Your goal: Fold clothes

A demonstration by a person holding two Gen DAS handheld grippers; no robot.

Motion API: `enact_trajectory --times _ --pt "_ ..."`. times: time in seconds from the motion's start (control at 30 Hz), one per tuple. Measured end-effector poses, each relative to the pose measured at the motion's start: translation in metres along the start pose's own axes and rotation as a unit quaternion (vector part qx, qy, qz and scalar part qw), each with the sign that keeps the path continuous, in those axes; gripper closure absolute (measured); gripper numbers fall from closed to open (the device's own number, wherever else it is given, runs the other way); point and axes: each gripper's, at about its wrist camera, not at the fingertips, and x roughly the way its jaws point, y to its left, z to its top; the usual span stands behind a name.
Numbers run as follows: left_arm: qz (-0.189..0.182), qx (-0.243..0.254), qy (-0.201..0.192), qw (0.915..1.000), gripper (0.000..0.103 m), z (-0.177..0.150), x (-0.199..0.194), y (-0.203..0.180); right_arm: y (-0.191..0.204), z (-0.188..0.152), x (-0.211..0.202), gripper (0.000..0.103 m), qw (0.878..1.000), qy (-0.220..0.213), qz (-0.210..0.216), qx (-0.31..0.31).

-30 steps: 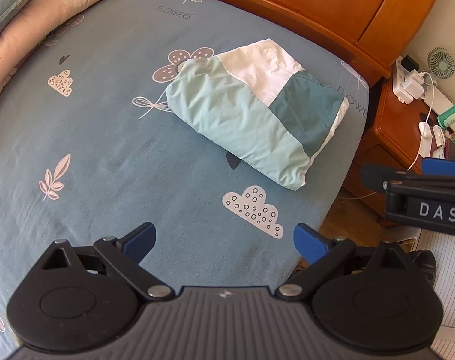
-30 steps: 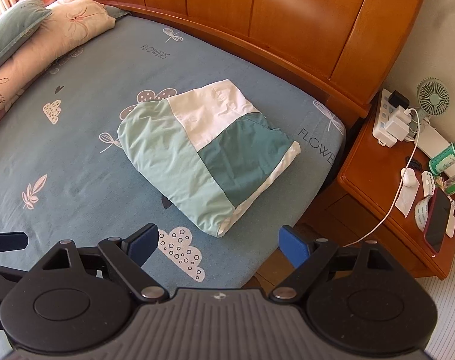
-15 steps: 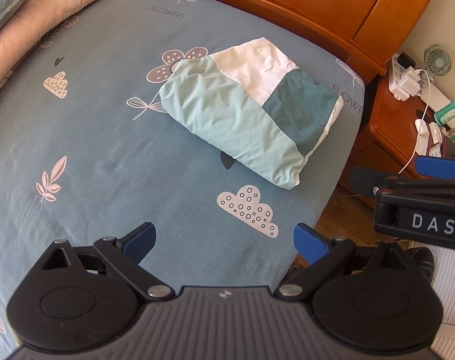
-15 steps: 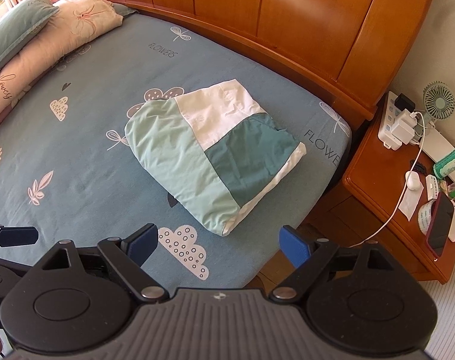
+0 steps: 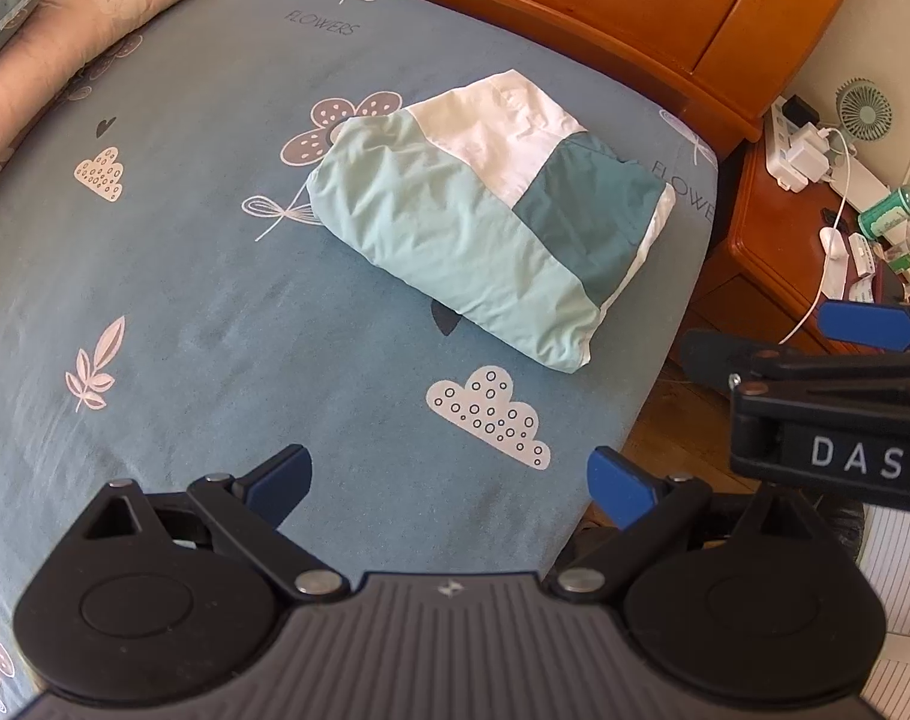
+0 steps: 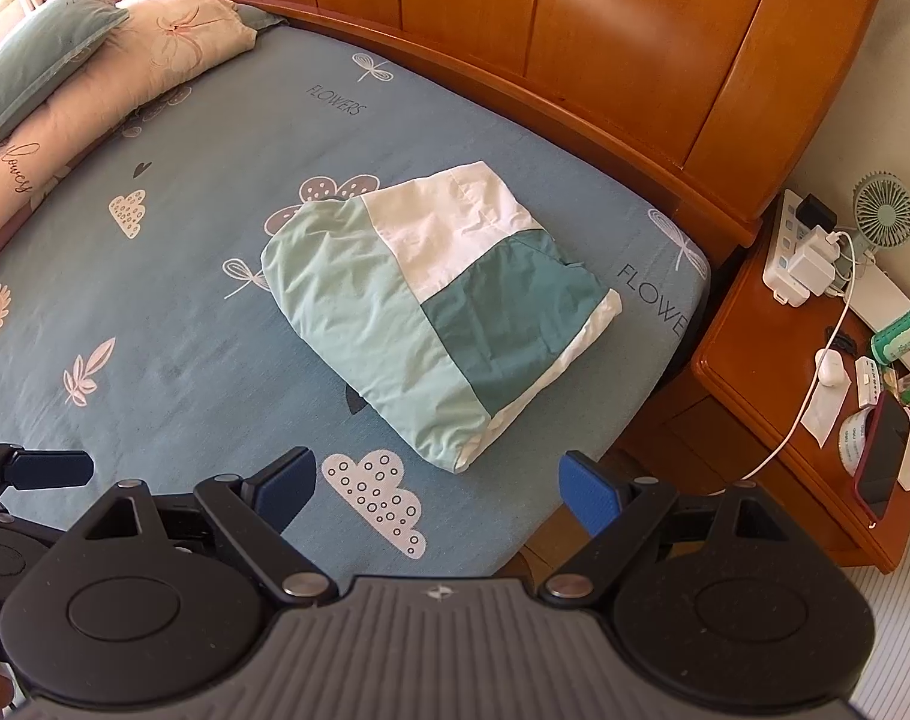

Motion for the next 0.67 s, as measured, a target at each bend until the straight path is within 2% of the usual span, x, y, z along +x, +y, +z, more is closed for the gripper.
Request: enact_trajectory --times 0.67 --pt "0.007 0.005 -0.025 0.9997 0.002 0.0029 -0.0026 0.0035 0.0024 0.0038 0.0044 0.012 1.0 0.005 -0.002 -0.004"
